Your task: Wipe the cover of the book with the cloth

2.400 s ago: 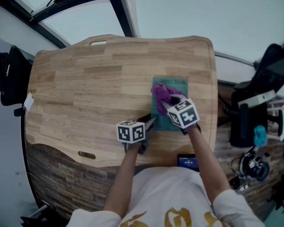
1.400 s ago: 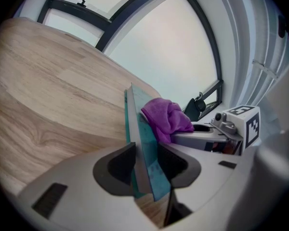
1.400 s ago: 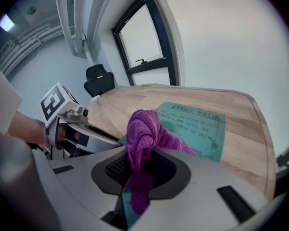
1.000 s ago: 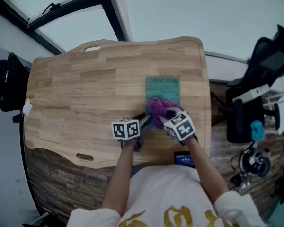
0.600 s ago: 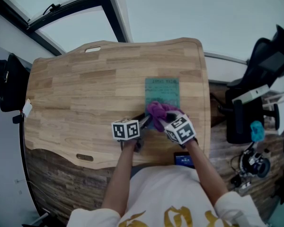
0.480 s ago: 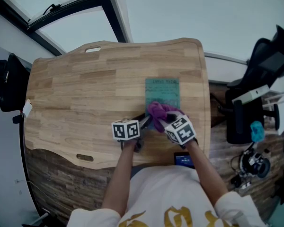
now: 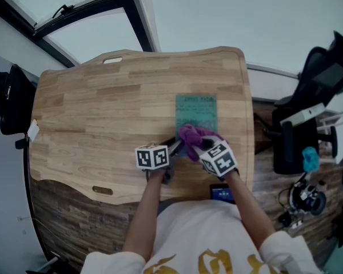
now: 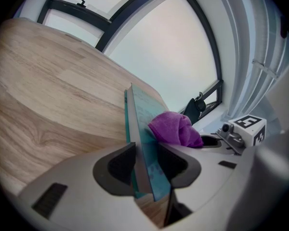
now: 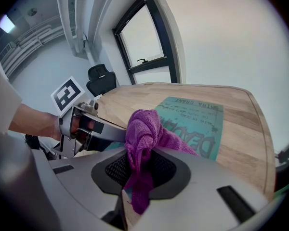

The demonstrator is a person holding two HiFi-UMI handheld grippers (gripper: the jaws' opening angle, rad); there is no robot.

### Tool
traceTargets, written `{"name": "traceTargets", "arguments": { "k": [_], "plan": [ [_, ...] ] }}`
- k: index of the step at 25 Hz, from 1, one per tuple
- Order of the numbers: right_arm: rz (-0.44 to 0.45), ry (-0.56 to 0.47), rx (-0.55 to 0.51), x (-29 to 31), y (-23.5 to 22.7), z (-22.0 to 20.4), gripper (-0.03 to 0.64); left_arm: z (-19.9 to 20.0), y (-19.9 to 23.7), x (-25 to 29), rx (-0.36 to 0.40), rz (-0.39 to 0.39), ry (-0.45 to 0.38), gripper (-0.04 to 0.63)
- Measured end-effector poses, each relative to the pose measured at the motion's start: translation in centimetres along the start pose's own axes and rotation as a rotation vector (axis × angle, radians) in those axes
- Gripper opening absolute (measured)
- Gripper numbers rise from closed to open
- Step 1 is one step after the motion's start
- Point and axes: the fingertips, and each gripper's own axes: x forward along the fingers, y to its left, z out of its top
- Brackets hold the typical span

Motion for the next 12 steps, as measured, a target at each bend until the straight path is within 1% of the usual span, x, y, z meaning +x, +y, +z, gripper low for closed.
{"name": "traceTargets", "arguments": {
  "k": [12],
  "plan": [
    [0.010,-0.001,0.015,-0.26,0.50,-0.44,0.074,0.00,-0.01,0.02,0.001,0.000,-0.001,0.146]
  ]
}}
